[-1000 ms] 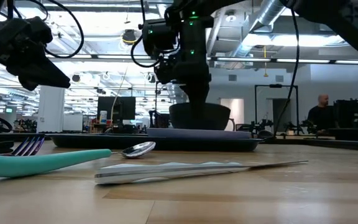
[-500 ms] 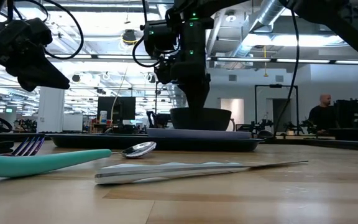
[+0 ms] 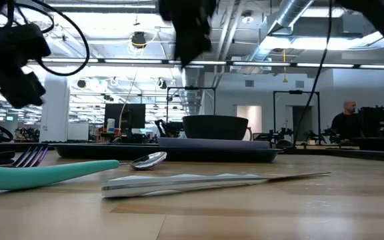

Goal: Set up tray
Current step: Put the black napkin on the black serving tray to the left of the purple plate

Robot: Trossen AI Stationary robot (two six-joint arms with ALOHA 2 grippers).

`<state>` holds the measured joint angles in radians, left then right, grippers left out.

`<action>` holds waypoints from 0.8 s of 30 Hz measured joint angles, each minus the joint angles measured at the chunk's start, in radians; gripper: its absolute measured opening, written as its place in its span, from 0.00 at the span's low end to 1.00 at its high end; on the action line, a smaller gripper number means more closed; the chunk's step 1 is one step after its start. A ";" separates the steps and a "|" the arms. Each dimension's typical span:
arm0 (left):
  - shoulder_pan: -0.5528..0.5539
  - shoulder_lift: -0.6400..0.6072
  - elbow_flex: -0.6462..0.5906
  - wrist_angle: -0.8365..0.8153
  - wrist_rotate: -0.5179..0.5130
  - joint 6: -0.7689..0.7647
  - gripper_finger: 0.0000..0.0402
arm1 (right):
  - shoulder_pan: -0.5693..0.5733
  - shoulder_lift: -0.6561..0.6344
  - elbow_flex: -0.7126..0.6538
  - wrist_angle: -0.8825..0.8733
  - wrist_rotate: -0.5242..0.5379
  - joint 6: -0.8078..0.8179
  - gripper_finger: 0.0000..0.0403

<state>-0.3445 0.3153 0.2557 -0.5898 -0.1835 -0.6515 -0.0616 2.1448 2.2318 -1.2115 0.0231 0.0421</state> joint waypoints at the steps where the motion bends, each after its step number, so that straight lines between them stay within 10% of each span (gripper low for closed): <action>1: -0.001 0.011 0.018 -0.020 0.026 -0.006 0.22 | 0.004 -0.021 0.000 0.023 0.000 -0.012 0.59; 9: -0.002 0.219 0.224 -0.257 0.105 0.027 0.22 | 0.010 -0.168 -0.097 0.099 0.000 -0.042 0.59; 24: -0.002 0.680 0.262 -0.207 0.268 0.066 0.22 | 0.066 -0.738 -0.988 0.739 -0.060 0.235 0.60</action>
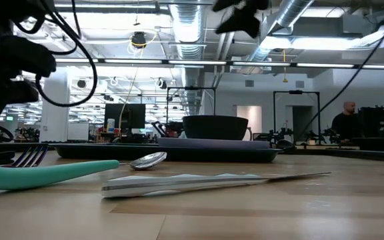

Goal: Set up tray
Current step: Put the black napkin on the black serving tray to the left of the purple plate

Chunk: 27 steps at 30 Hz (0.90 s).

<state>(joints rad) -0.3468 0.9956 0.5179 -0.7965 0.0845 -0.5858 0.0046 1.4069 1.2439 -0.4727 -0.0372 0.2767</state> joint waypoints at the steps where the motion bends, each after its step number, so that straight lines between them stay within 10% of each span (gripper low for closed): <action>1: -0.002 0.016 0.000 0.020 0.005 0.000 0.22 | 0.005 -0.028 -0.032 0.009 0.018 0.025 0.60; 13: -0.032 0.157 0.000 0.137 0.060 0.013 0.23 | 0.053 -0.172 -0.137 0.018 0.172 0.098 0.60; 27: -0.037 0.251 0.000 0.162 0.037 0.017 0.50 | 0.054 -0.171 -0.137 0.018 0.171 0.109 0.60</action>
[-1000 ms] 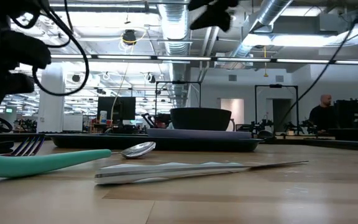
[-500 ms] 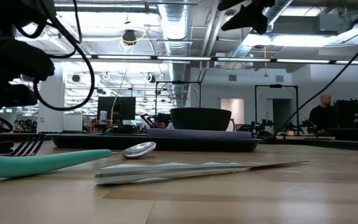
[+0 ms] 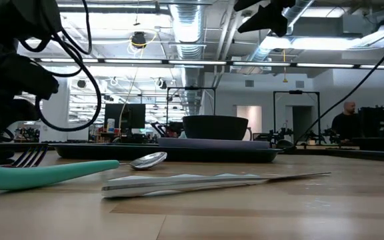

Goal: Set up tray
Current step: Put the black napkin on the black serving tray to the left of the purple plate

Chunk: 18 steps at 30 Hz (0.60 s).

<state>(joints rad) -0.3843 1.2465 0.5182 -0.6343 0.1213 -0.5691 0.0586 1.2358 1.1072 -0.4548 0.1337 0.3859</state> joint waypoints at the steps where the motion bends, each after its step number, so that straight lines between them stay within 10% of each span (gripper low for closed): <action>1: 0.000 0.000 0.000 -0.001 -0.021 0.002 0.50 | 0.000 0.000 0.000 0.000 0.000 0.000 0.60; 8: 0.000 0.000 -0.001 -0.004 -0.154 0.044 0.43 | -0.002 0.000 0.000 0.000 0.001 0.012 0.60; 18: 0.001 0.000 -0.001 -0.022 -0.164 0.075 0.03 | -0.002 0.000 0.000 0.000 0.023 0.027 0.60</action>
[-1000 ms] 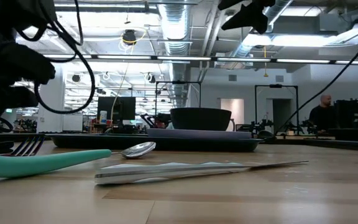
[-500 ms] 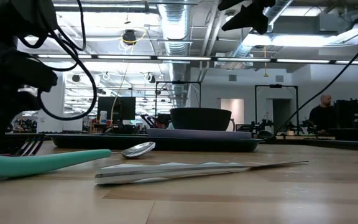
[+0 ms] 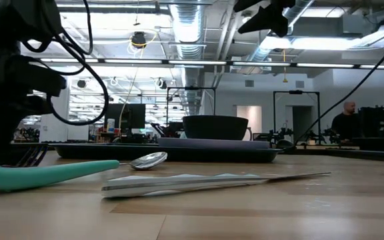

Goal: Set up tray
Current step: Put the black napkin on the black serving tray to the left of the purple plate

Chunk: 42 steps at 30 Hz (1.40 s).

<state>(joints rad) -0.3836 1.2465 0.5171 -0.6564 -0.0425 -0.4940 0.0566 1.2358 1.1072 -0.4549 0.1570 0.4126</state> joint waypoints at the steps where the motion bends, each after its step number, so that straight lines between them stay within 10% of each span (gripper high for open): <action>1: 0.000 0.000 0.000 -0.005 0.000 0.000 0.02 | 0.000 0.000 0.000 0.000 0.005 0.000 0.60; 12: 0.000 0.000 0.000 -0.008 0.013 -0.024 0.04 | -0.021 0.000 0.000 0.001 0.014 0.000 0.59; 27: 0.000 -0.003 0.011 -0.027 0.060 -0.039 0.46 | -0.020 0.000 0.000 0.001 0.013 0.000 0.59; 42: -0.002 -0.003 0.081 -0.112 -0.053 0.011 0.47 | -0.020 0.001 0.000 0.001 0.013 0.000 0.59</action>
<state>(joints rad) -0.3853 1.2430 0.5979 -0.7679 -0.0957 -0.4825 0.0364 1.2366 1.1076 -0.4541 0.1699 0.4122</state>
